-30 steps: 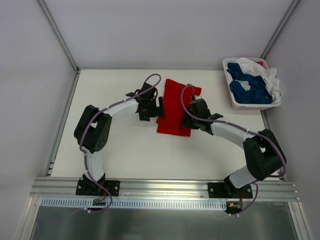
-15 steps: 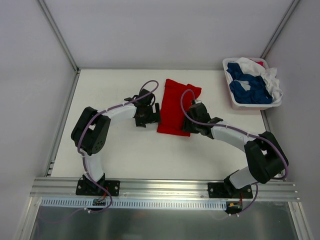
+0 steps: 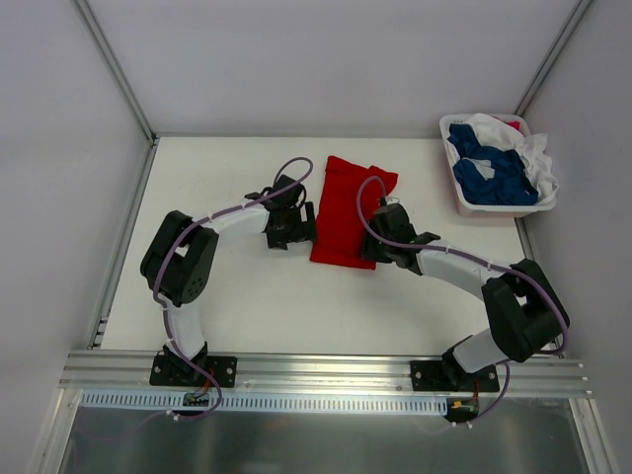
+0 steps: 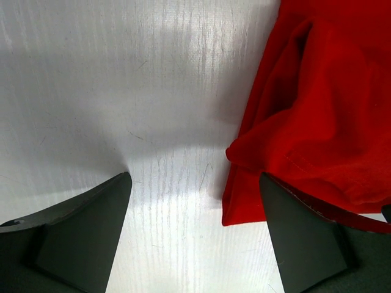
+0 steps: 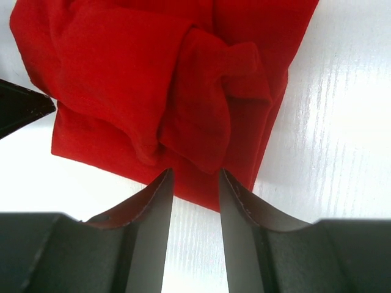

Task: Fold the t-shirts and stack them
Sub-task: Fold the folded rectangular tshirt in 1/3 of the way

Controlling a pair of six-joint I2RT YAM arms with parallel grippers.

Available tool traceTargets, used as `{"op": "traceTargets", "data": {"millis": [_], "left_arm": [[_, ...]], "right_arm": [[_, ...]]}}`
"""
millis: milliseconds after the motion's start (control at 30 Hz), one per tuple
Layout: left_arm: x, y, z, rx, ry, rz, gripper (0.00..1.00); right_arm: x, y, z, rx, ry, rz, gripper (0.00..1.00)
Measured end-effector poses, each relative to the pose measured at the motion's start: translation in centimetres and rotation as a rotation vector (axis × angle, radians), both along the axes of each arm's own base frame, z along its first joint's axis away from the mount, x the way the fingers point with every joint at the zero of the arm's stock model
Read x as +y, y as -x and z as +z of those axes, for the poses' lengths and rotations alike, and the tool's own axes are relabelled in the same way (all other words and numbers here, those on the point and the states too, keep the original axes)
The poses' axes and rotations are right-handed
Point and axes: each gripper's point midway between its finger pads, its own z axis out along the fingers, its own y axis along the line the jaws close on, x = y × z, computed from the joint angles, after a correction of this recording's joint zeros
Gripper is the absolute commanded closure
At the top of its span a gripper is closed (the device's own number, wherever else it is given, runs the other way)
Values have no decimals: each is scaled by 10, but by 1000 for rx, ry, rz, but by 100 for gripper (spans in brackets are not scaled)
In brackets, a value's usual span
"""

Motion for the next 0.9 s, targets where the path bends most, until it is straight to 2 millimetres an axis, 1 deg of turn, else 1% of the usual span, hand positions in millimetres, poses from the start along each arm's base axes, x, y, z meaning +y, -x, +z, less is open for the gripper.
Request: {"op": "traceTargets", "data": {"millis": [267, 467, 567, 733, 900], "left_arm": [[9, -6, 0, -6, -6, 9, 14], [14, -20, 4, -27, -2, 25, 16], [13, -28, 10, -46, 5, 27, 19], [5, -41, 17, -75, 26, 21, 22], [0, -41, 17, -77, 52, 14, 25]], "right_arm": [[1, -1, -9, 14, 9, -1, 62], [1, -2, -11, 15, 10, -1, 62], [1, -2, -12, 16, 11, -1, 62], [1, -2, -13, 18, 12, -1, 62], [1, -2, -14, 21, 14, -1, 64]]}}
